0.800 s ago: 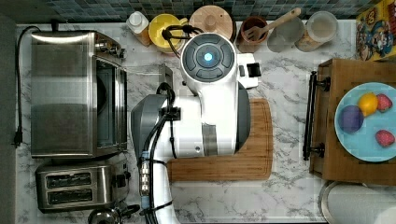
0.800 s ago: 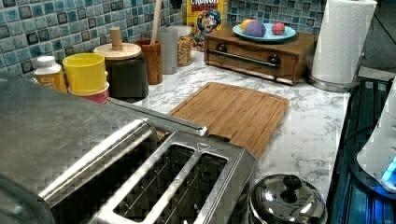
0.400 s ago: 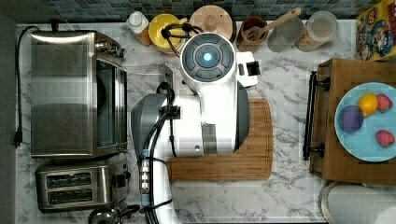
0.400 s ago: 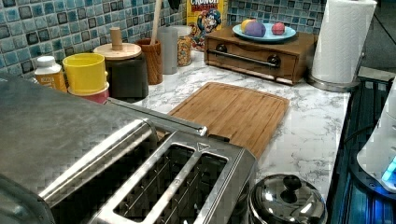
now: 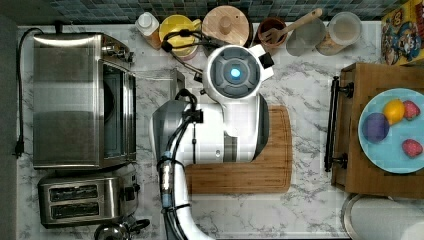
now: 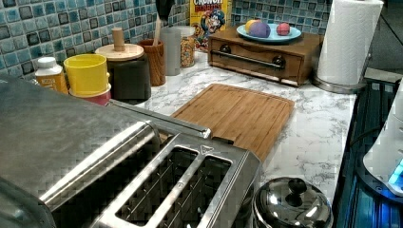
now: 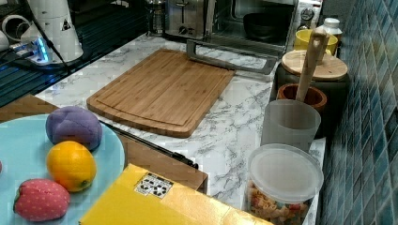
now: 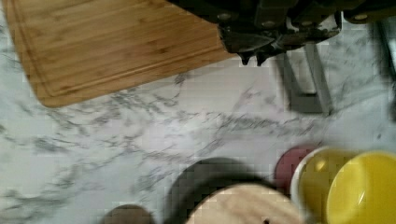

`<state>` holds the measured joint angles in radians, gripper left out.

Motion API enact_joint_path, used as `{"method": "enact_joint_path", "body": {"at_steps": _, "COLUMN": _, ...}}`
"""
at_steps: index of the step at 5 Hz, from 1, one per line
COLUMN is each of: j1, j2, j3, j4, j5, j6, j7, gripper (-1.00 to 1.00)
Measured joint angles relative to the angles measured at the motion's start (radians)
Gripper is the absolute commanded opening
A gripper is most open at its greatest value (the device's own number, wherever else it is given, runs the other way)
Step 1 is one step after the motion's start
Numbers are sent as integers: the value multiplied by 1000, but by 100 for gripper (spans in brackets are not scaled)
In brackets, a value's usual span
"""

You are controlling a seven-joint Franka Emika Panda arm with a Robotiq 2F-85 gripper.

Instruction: Close the oven.

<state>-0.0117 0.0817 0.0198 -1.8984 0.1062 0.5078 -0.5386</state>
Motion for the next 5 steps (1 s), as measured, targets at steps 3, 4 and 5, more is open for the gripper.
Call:
{"method": "enact_joint_path", "body": {"at_steps": 3, "j1": -108, "j2": 111, "j3": -13, "j4": -166, "j5": 462, "j6": 48, "j7": -775, "gripper": -100}}
{"method": "enact_joint_path", "body": {"at_steps": 4, "j1": -144, "j2": 198, "j3": -27, "j4": -174, "j5": 559, "j6": 67, "j7": -830, "gripper": -100}}
{"method": "enact_joint_path", "body": {"at_steps": 5, "j1": -181, "j2": 285, "j3": -30, "j4": -174, "j5": 620, "j6": 66, "j7": -901, "gripper": -100}}
